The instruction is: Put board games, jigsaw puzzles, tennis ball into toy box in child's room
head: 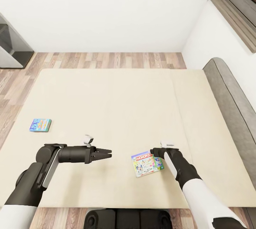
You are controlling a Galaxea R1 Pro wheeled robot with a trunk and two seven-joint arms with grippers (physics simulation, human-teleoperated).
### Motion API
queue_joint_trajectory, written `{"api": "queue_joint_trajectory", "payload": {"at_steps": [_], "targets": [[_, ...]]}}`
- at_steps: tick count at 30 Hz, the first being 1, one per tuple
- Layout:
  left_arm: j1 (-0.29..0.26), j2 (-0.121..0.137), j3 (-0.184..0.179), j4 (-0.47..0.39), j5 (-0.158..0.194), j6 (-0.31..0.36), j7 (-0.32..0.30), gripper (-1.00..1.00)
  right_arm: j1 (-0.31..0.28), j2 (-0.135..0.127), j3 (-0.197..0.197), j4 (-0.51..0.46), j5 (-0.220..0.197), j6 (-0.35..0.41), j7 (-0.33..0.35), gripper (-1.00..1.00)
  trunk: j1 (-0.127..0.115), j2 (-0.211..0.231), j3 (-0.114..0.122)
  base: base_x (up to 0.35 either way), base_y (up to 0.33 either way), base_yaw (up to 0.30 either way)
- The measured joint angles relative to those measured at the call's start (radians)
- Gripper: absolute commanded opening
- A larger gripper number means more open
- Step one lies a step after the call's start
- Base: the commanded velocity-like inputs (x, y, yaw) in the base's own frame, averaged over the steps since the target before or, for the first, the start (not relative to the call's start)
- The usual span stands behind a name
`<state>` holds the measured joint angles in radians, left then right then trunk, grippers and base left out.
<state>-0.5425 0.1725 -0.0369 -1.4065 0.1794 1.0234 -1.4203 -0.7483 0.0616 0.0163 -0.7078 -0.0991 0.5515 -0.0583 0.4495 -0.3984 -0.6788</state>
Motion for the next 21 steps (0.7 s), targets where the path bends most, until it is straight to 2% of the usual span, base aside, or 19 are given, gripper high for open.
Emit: {"api": "queue_joint_trajectory", "payload": {"at_steps": [14, 18, 21], "targets": [[0.0, -0.004, 0.0, 0.0, 0.0, 0.0, 0.001, 1.0, 0.001, 0.004, 0.006, 0.003, -0.001, 0.002, 0.0, 1.0, 0.0, 0.0, -0.023, 0.0, 0.0, 0.0], [0.0, -0.004, 0.0, 0.0, 0.0, 0.0, 0.001, 1.0, 0.001, 0.005, 0.039, 0.004, -0.003, 0.003, 0.0, 1.0, 0.0, 0.0, -0.03, 0.0, 0.0, 0.0], [0.0, -0.005, 0.0, 0.0, 0.0, 0.0, 0.001, 1.0, 0.001, 0.006, 0.091, 0.004, -0.005, 0.004, 0.0, 1.0, 0.0, 0.0, -0.034, 0.0, 0.0, 0.0]]}}
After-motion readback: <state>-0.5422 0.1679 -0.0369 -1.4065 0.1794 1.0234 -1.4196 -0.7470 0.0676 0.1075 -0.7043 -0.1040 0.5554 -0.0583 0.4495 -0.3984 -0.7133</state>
